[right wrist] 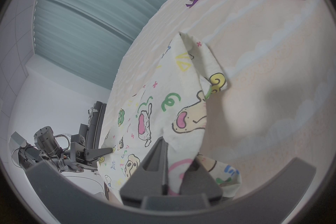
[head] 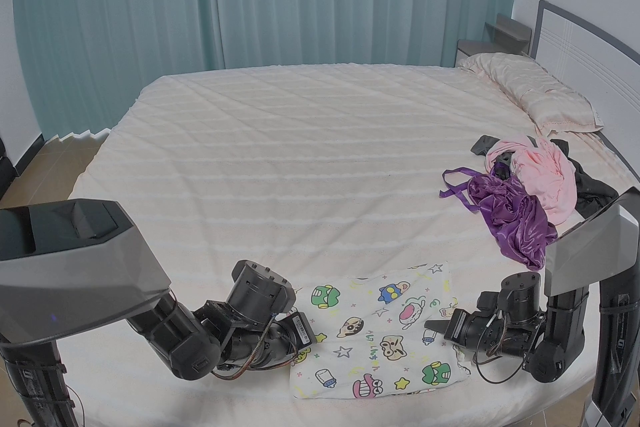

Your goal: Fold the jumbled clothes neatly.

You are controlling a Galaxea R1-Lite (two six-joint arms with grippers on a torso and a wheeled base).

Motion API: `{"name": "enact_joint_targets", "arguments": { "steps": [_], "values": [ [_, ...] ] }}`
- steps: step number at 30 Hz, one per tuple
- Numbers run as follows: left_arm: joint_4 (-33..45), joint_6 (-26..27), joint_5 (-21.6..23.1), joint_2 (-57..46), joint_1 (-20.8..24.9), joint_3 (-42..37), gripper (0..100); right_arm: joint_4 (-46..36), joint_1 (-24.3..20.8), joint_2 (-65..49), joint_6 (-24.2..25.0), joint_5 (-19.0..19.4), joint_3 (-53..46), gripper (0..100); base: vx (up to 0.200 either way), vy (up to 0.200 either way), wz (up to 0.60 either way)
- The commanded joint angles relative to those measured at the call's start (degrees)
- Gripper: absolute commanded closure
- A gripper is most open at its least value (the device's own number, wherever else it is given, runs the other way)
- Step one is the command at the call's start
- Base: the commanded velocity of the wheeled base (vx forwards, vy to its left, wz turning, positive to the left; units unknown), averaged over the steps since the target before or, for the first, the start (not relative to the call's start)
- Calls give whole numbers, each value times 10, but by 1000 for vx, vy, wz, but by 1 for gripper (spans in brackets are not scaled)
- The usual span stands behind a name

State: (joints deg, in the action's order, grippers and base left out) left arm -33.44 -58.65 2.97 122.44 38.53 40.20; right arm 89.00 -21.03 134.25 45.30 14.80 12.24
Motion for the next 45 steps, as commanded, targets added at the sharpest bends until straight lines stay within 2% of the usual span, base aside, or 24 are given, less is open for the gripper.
{"name": "enact_joint_targets", "arguments": {
  "steps": [1,5,11,17,45],
  "values": [
    [0,-1,-1,-7,2,-1,100,4,-1,-6,1,0,-2,100,-200,0,0],
    [0,-1,0,-12,2,-3,100,4,-1,-8,1,-1,-2,100,-200,150,0],
    [0,-2,-1,-16,0,-1,100,4,-1,-16,1,-3,-3,100,0,0,0],
    [0,-29,-1,-23,0,8,100,4,0,-22,1,-4,-2,100,0,0,0],
    [0,-31,0,-40,1,9,100,4,5,-49,13,-6,-6,100,0,-200,0]
  ]
}}
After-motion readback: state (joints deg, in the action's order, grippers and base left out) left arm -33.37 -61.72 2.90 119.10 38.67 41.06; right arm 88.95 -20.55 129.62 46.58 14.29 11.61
